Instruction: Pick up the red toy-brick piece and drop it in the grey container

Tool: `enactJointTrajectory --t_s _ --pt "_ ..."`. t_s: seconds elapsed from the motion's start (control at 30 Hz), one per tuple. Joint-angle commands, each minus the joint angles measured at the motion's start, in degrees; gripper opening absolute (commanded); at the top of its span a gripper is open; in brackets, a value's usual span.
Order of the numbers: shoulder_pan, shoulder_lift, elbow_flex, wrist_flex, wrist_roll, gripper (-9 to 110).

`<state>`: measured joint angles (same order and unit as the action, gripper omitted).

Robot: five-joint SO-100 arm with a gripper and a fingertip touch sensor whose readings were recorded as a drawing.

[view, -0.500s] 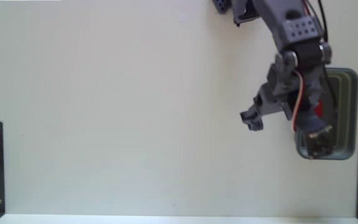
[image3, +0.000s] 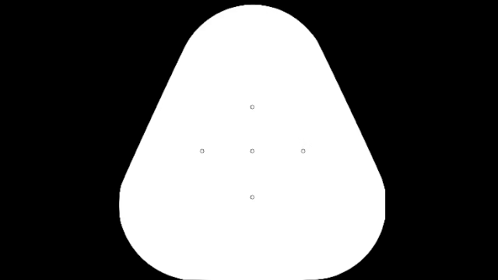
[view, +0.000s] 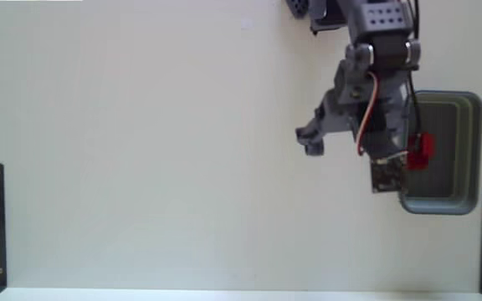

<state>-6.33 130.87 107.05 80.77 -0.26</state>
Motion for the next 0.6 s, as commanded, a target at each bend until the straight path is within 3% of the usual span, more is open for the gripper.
enactJointTrajectory --t_s 0.0,0.57 --pt "1.5 5.0 1.3 1.2 0.3 110" --pt "6.2 11.1 7.3 1.2 0.3 110"
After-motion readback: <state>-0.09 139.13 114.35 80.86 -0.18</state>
